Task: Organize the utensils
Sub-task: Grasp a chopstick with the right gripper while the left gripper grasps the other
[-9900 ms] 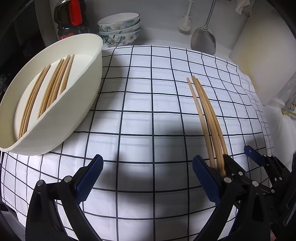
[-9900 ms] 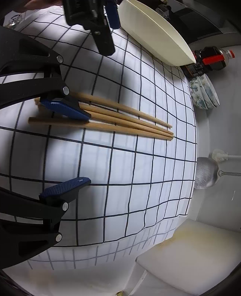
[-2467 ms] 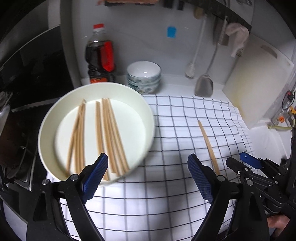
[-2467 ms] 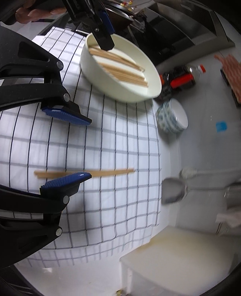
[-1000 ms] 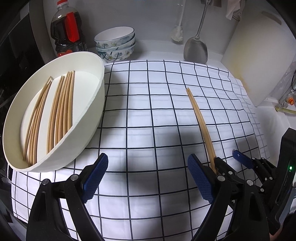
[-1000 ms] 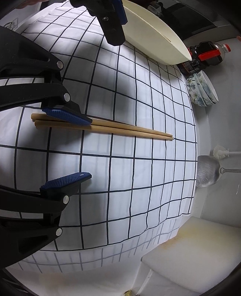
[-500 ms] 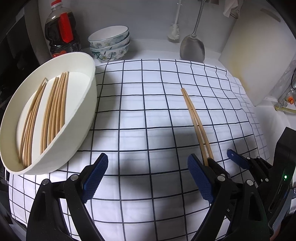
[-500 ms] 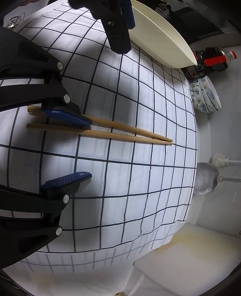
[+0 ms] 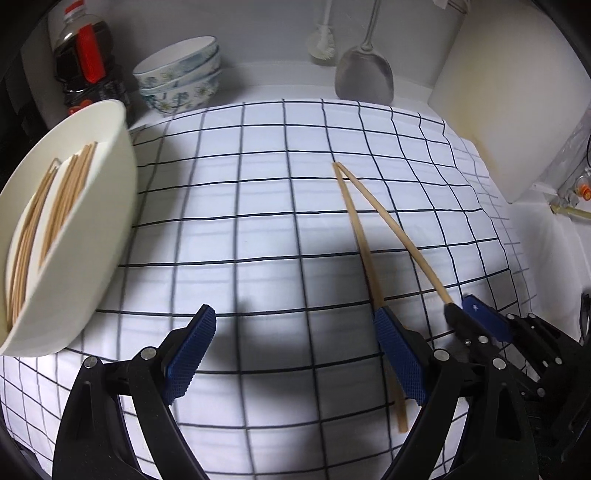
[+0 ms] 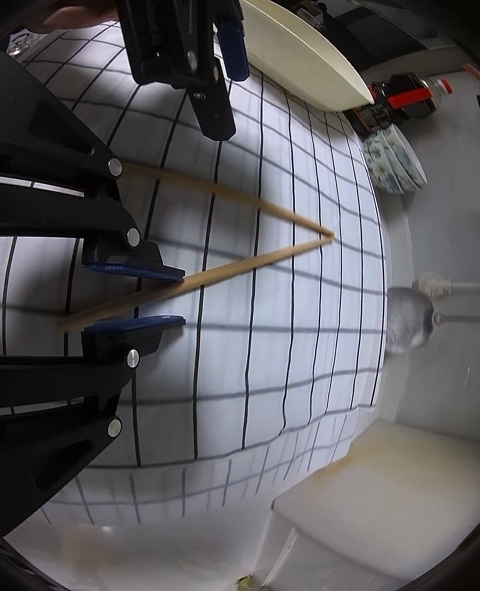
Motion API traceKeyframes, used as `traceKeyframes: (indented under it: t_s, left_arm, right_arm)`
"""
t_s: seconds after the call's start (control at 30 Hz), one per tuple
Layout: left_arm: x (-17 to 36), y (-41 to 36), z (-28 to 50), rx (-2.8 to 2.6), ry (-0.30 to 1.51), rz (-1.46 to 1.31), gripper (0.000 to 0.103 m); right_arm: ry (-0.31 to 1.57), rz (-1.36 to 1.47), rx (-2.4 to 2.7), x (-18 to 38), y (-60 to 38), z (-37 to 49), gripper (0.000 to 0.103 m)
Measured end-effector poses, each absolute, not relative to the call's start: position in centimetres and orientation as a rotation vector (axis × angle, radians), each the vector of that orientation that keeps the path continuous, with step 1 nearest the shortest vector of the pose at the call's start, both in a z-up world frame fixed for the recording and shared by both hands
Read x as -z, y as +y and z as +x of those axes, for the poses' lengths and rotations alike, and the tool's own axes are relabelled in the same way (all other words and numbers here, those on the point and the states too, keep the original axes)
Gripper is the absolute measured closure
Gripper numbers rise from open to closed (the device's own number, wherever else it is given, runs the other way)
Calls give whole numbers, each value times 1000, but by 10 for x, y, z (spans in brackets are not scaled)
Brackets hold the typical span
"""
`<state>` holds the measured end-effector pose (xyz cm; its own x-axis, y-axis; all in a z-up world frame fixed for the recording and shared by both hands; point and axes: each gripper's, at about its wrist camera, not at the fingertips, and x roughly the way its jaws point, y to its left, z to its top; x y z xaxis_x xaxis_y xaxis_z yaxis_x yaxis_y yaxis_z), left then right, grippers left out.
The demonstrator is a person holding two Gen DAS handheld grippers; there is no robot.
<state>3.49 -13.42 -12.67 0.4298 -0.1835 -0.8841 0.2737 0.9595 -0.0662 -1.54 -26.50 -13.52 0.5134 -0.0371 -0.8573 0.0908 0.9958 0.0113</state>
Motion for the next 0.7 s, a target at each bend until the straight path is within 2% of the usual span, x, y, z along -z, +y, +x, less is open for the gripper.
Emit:
traceKeyframes:
  t_s: [0.4,0.63,0.7]
  left_arm:
    - [141,-163,42,285,1092,124,17]
    - [151,-166,46,272,1113,133,17]
    - [152,-168,45,268,1106,148,17]
  right_arm:
    - [1024,72,96,134,-299,-25,84]
    - [1023,32,49,135,-298,-12,73]
    - [1021,7,34,135,-296,-6,73]
